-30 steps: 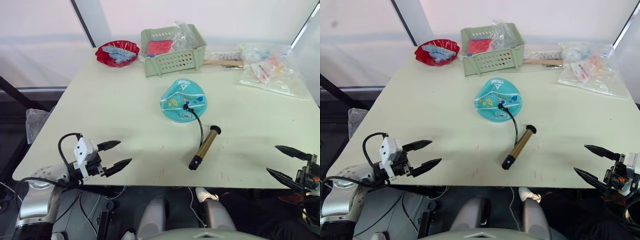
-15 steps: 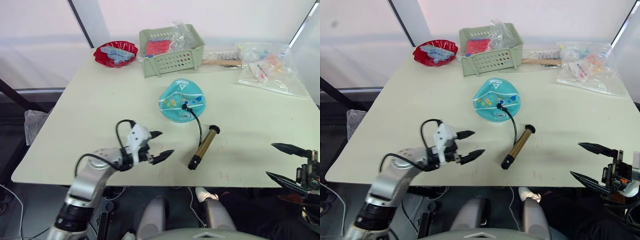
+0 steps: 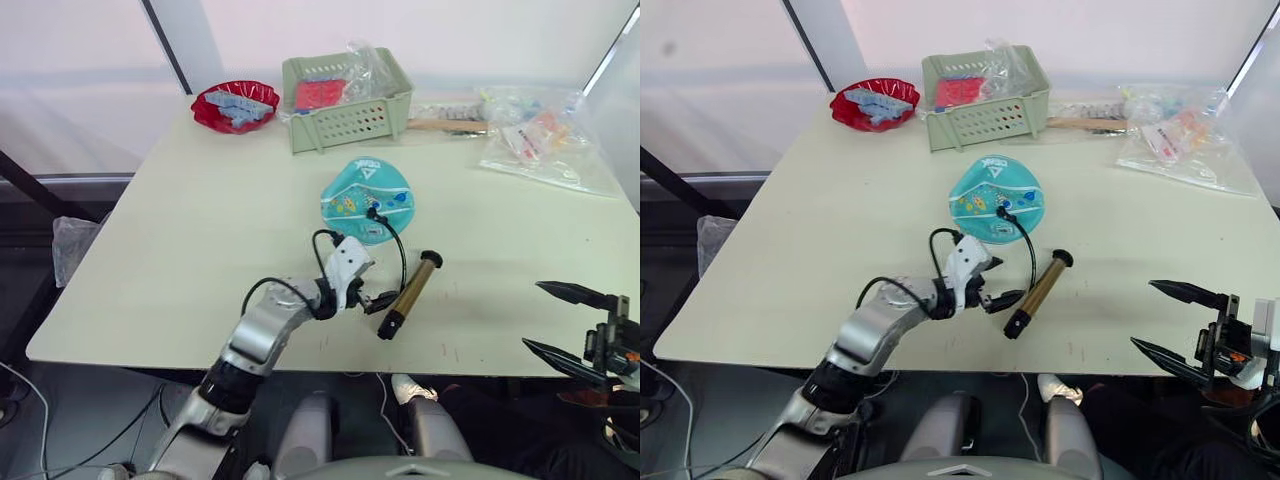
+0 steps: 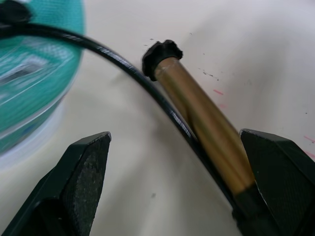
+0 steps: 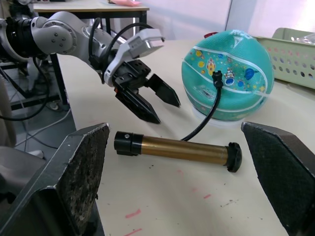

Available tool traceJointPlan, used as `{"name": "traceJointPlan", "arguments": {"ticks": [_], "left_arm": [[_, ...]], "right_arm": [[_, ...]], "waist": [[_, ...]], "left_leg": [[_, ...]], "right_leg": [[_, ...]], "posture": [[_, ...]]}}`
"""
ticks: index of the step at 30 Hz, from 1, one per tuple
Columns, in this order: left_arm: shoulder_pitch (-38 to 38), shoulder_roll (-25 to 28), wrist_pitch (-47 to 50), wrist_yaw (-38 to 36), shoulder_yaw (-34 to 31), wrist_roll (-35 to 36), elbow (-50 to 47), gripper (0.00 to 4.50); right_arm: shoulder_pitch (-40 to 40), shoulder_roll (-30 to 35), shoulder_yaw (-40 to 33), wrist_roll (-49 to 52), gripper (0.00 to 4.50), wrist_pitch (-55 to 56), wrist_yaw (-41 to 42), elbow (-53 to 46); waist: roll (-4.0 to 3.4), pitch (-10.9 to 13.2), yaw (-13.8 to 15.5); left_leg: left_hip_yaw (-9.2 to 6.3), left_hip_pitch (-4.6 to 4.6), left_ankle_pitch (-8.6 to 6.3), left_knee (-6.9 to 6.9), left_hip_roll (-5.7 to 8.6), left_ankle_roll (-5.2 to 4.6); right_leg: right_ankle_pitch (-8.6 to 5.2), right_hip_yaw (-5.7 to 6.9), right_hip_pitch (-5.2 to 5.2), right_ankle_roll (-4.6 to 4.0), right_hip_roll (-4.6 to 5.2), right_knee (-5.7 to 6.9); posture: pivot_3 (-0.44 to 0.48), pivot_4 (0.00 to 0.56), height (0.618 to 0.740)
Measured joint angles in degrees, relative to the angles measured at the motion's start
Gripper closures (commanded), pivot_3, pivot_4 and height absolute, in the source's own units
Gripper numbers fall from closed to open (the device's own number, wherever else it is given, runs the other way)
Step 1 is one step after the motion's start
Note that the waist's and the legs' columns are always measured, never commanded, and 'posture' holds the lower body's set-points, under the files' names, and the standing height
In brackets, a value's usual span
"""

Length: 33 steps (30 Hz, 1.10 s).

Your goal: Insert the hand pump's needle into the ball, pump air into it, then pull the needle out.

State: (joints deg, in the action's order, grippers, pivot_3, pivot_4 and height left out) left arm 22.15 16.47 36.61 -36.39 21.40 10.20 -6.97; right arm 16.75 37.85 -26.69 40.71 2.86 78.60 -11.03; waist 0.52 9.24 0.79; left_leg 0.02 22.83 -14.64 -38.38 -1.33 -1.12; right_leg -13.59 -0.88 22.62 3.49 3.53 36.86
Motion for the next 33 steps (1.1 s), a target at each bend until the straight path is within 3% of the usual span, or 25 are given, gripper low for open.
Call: {"name": "traceJointPlan", "arguments": {"ticks": [7,22,25,28,30,31,33], "left_arm": [[2.4,-4.3,5.0,2.6,2.9,-2.1,2.1,0.04],[2.0,-4.7,15.4,8.1,8.3,-6.0,0.4,0.04],[1.9,-4.4,15.4,8.4,8.3,-6.1,-0.2,0.87],[1.9,-3.8,14.8,8.4,8.2,-6.1,-1.2,2.13],[1.7,-2.9,13.6,7.8,8.2,-6.0,-1.4,3.24],[1.7,-2.6,13.1,7.6,8.1,-6.0,-1.4,3.52],[1.5,-1.7,12.3,6.7,7.9,-5.8,-1.6,3.51]], "right_arm": [[-0.2,-0.1,0.0,-0.7,0.0,1.0,-0.3,0.9],[0.6,-1.4,0.0,-1.1,0.0,1.3,-1.6,0.7],[0.6,-1.4,0.5,-1.1,0.0,1.3,-1.7,0.7],[0.1,-1.5,1.5,-1.2,0.0,1.2,-2.1,0.6],[-0.6,-1.5,1.8,-1.2,0.0,1.2,-2.6,0.6],[-0.9,-1.5,2.0,-1.2,0.0,1.1,-2.7,0.7],[-1.8,-1.9,2.8,-1.3,0.0,1.1,-3.0,0.7]], "waist": [[-0.01,0.0,-0.1],[-0.01,0.0,-0.1],[-0.01,0.0,-0.1],[-0.04,0.0,-0.1],[-0.03,0.0,-0.1],[-0.03,0.0,-0.1],[-0.03,0.0,-0.1]], "left_leg": [[-0.07,0.0,0.0,0.05,0.0,0.0],[-0.21,-0.01,0.0,0.03,0.01,0.0],[-0.22,-0.01,0.0,0.03,0.01,0.0],[-0.22,-0.02,0.0,0.02,0.01,0.0],[-0.21,-0.03,0.0,0.02,0.01,0.0],[-0.22,-0.03,0.0,0.02,0.01,0.0],[-0.22,-0.03,0.0,0.03,0.01,0.0]], "right_leg": [[0.04,0.03,0.02,0.03,-0.03,0.0],[0.0,-0.01,0.02,-0.04,0.0,0.0],[0.0,-0.01,0.02,-0.04,0.0,0.0],[-0.01,-0.02,0.01,-0.06,0.0,0.0],[-0.01,-0.03,0.02,-0.06,0.0,0.0],[-0.01,-0.03,0.02,-0.07,-0.01,0.0],[-0.01,-0.02,0.02,-0.07,-0.01,0.0]], "posture": [[0.0,0.15,0.736],[0.0,0.15,0.736],[0.0,0.15,0.736],[0.0,0.15,0.736],[0.0,0.15,0.736],[0.0,0.15,0.736],[0.0,0.15,0.736]]}}
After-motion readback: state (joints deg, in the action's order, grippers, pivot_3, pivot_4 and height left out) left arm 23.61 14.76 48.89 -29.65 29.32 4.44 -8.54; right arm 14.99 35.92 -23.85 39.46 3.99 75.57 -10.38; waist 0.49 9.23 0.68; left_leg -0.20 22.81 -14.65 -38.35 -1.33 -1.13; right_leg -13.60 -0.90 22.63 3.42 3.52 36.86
